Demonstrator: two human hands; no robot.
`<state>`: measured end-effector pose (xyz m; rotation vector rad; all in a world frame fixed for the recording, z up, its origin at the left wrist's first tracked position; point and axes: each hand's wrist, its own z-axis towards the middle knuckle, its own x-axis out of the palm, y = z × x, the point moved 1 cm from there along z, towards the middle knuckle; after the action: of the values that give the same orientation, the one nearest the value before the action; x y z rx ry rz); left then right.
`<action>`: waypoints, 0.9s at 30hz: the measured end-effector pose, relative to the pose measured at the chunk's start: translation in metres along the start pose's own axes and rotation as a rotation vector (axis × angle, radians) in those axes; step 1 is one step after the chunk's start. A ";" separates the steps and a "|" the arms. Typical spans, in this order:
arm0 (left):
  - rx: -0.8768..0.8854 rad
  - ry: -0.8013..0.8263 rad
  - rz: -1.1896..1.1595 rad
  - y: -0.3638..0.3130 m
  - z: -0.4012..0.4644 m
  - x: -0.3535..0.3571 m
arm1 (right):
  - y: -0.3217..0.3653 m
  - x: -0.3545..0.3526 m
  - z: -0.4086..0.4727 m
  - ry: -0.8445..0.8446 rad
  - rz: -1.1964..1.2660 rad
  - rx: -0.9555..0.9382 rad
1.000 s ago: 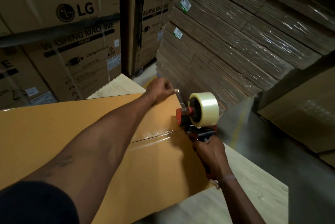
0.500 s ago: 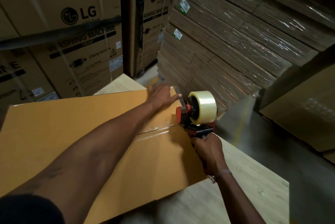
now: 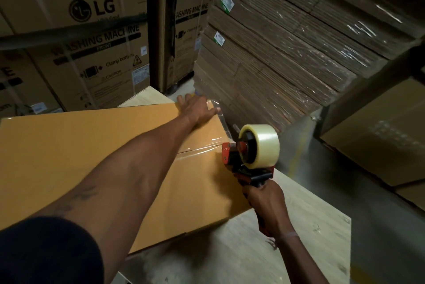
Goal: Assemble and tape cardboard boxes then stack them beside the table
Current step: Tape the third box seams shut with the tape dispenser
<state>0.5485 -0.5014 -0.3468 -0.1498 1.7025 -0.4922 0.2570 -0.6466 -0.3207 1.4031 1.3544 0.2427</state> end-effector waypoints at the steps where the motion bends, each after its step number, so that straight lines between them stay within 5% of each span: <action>1: -0.006 0.004 -0.005 -0.002 -0.002 0.000 | -0.002 -0.001 -0.001 -0.014 -0.010 -0.009; 14: -0.125 -0.029 -0.022 0.029 0.016 -0.015 | 0.023 0.025 0.022 0.017 -0.039 -0.091; 20: -0.015 -0.129 -0.021 0.018 -0.007 -0.003 | 0.022 0.025 0.029 0.046 -0.056 -0.093; 27: 0.043 -0.008 0.075 0.003 -0.041 0.028 | 0.024 0.027 0.031 0.058 -0.116 -0.127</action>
<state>0.5044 -0.4990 -0.3685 -0.0566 1.6823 -0.4710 0.3027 -0.6353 -0.3274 1.2160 1.4374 0.2892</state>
